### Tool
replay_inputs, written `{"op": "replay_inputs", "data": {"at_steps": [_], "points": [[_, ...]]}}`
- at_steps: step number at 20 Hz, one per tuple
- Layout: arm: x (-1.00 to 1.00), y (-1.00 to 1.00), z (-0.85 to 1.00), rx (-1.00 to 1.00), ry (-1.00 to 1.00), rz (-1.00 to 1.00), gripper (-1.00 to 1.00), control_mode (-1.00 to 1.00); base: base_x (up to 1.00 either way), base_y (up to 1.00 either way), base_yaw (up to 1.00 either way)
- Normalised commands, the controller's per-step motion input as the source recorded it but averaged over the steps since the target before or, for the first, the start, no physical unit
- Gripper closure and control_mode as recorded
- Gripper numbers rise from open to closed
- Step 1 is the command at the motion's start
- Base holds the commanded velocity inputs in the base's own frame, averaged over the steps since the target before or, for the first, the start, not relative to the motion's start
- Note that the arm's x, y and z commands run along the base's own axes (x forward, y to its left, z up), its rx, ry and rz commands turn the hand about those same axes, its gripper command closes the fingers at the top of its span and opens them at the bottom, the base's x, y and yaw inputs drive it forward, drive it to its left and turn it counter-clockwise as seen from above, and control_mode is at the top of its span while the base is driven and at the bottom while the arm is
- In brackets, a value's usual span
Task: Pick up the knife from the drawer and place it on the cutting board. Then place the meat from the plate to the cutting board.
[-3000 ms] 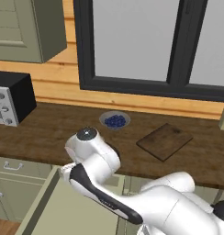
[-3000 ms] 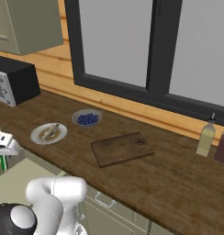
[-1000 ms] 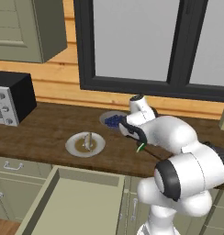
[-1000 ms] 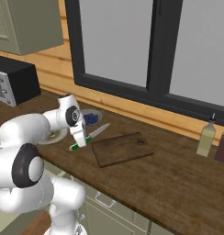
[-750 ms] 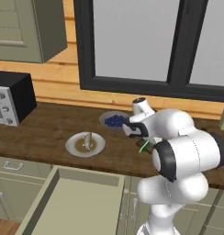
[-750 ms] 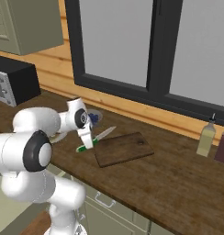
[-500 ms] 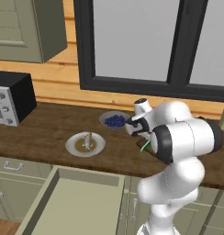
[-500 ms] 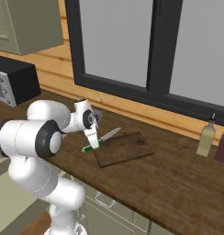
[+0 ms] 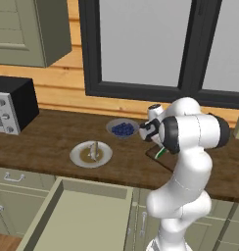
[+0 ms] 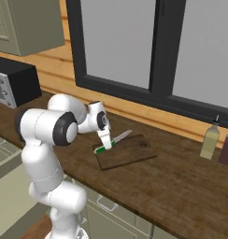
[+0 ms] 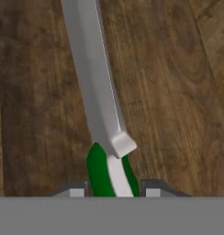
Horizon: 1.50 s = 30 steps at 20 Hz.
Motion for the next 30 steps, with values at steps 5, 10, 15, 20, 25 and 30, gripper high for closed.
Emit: {"op": "replay_inputs", "data": {"at_steps": [5, 10, 15, 20, 25, 30], "points": [[-0.34, 0.13, -0.09, -0.01, -0.34, 0.00, -1.00, -1.00, 0.00, 0.00, 0.00], [-0.38, 0.01, 0.35, 0.00, -0.30, -0.01, -1.00, -1.00, 0.00, 0.00, 0.00], [-0.80, 0.22, 0.40, 0.00, -0.26, 0.00, -1.00, -1.00, 0.00, 0.00, 0.00], [-0.32, 0.66, 0.78, -0.05, -0.08, 0.00, -1.00, -1.00, 0.00, 0.00, 0.00], [0.04, 0.75, 1.00, -0.08, 0.15, 0.10, -1.00, -1.00, 0.00, 0.00, 0.00], [0.12, 0.96, 0.55, -0.06, 0.27, 0.22, -1.00, -1.00, 0.00, 0.00, 0.00]]}}
